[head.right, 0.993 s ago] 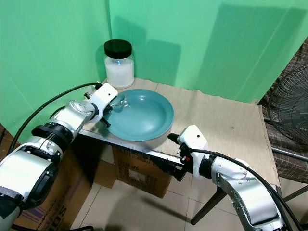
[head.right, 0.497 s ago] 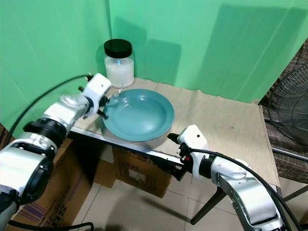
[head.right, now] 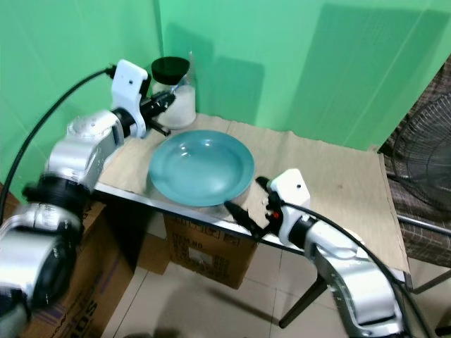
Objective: Setting the table
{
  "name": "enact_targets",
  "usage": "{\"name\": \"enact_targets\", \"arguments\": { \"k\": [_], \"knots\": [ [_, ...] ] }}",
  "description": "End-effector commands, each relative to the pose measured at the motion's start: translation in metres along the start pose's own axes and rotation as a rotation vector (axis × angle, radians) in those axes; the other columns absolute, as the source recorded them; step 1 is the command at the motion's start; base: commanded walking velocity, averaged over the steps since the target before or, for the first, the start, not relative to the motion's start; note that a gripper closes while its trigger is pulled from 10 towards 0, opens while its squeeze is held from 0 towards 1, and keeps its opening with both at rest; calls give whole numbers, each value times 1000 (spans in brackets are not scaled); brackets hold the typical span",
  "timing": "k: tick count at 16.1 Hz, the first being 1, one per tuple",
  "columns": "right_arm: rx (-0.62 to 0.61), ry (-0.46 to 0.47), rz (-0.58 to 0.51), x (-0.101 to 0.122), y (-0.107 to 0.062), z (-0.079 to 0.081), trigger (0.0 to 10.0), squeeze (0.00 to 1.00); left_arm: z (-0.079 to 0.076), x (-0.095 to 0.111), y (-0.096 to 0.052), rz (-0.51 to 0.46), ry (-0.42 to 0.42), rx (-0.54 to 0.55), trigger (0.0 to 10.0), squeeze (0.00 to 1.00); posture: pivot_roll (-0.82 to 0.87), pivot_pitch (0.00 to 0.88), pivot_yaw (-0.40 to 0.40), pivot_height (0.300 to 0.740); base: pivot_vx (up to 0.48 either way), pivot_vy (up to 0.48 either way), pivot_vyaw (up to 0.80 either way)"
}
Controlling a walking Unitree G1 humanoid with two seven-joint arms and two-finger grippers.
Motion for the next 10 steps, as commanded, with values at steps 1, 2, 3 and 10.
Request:
{"name": "enact_targets", "arguments": {
  "k": [1,2,3,10],
  "knots": [
    [-92,-9,-27,8,-1,-11,10000,0,-12,10,-3,-52,-30,-34,0,0,27,0,-40,740,0,0,0],
    [-151,23,-45,10,0,-14,10000,0,-20,8,-9,-70,-56,-37,0,0,25,0,-41,740,0,0,0],
    [-170,34,-52,11,1,-15,10000,0,-22,7,-10,-70,-61,-36,0,0,20,0,-46,740,0,0,0],
    [-422,103,-63,17,0,-26,10000,0,-20,-19,-64,-124,-17,200,10000,0,-25,0,-34,740,0,0,0]
  ]
}}
Point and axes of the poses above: a point about 5 cm out from each wrist's last joint towards the gripper, its own y axis pointing out of the wrist towards the gripper, its own x axis along the axis of the wrist's last joint, z = x × y, the point moved 4 cm from there along y, pointing out of the wrist towards the gripper, and after that the axes turned 14 degrees about -y, right-handed, at the moved point
